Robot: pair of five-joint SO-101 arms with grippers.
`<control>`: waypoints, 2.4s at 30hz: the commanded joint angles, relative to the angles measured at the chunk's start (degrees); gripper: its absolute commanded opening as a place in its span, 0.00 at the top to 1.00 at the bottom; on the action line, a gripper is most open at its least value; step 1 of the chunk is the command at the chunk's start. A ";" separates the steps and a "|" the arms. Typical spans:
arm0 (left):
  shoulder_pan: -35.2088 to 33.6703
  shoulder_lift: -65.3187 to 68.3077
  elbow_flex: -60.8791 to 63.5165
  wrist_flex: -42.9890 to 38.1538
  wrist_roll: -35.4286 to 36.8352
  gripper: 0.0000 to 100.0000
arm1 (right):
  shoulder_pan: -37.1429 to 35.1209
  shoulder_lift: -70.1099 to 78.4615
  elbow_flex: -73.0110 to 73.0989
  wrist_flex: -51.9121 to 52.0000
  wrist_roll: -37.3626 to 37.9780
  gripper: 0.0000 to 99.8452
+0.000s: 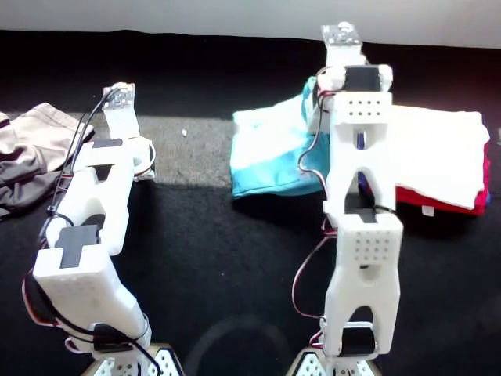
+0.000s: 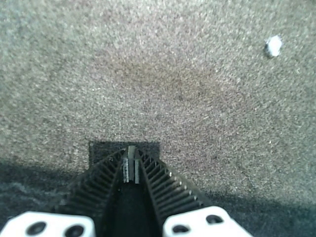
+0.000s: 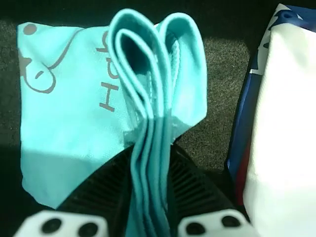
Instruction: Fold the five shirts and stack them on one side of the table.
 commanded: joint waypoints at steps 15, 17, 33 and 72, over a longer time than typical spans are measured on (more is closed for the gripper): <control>-0.22 0.22 -2.07 -0.18 -0.26 0.99 | 11.38 -33.27 15.34 0.40 10.29 0.99; -0.22 0.22 -2.07 -0.18 -0.26 0.99 | 13.49 -33.27 15.34 -0.40 11.96 0.99; -0.22 0.22 -2.07 -0.18 -0.26 0.99 | 32.31 -14.90 17.54 -19.91 29.10 0.99; -0.22 0.22 -2.07 -0.18 -0.26 0.99 | 32.84 -5.23 -6.90 -21.76 4.84 0.76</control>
